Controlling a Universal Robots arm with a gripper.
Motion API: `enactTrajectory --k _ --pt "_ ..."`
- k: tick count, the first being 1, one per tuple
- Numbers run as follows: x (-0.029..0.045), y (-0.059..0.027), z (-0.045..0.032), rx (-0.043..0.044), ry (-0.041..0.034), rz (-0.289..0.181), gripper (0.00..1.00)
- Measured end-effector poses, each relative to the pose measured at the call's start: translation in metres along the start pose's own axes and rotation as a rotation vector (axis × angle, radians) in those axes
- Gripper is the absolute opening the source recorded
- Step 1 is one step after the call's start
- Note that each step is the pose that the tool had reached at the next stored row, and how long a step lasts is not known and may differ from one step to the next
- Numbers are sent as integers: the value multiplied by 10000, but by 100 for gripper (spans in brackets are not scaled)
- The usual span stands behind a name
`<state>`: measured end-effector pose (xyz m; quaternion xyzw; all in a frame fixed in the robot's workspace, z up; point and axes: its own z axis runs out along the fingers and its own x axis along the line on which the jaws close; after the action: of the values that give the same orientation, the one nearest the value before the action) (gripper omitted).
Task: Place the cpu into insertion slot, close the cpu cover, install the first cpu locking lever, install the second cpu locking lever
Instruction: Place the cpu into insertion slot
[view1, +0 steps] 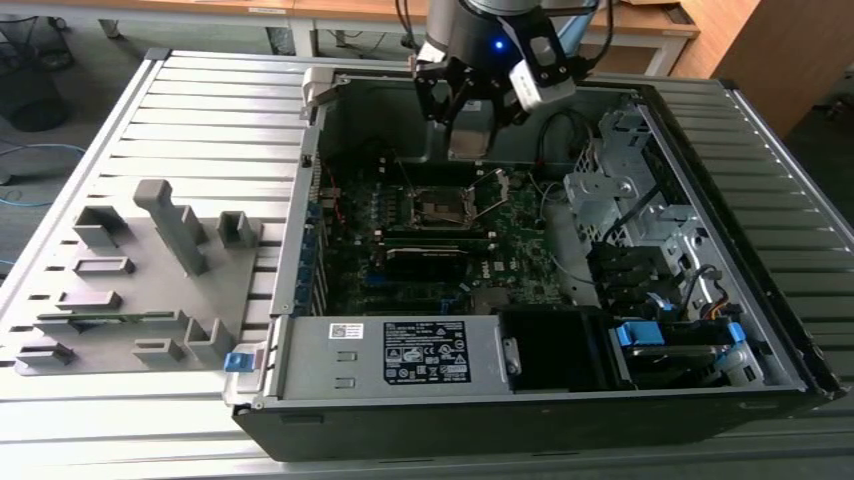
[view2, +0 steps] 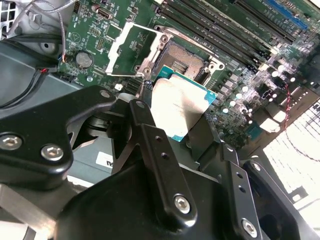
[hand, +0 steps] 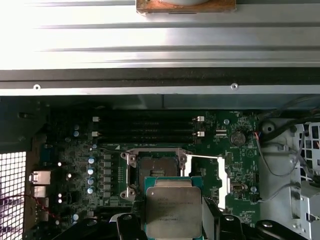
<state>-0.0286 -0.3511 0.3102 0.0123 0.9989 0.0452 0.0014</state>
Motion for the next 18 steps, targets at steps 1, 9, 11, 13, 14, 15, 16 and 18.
enactTrajectory --k 1,9,11,13,14,15,16,18 --pt "0 -1 16 0 0 0 54" --pt "0 -11 125 -1 0 0 54" --pt "0 -12 127 2 1 0 54" --pt "0 -12 128 2 1 0 54" --pt "0 -12 129 1 0 0 54" --pt "0 -12 133 -3 -1 0 54" --pt "0 -12 140 -5 -2 0 54" --pt "0 -14 156 0 0 0 54"
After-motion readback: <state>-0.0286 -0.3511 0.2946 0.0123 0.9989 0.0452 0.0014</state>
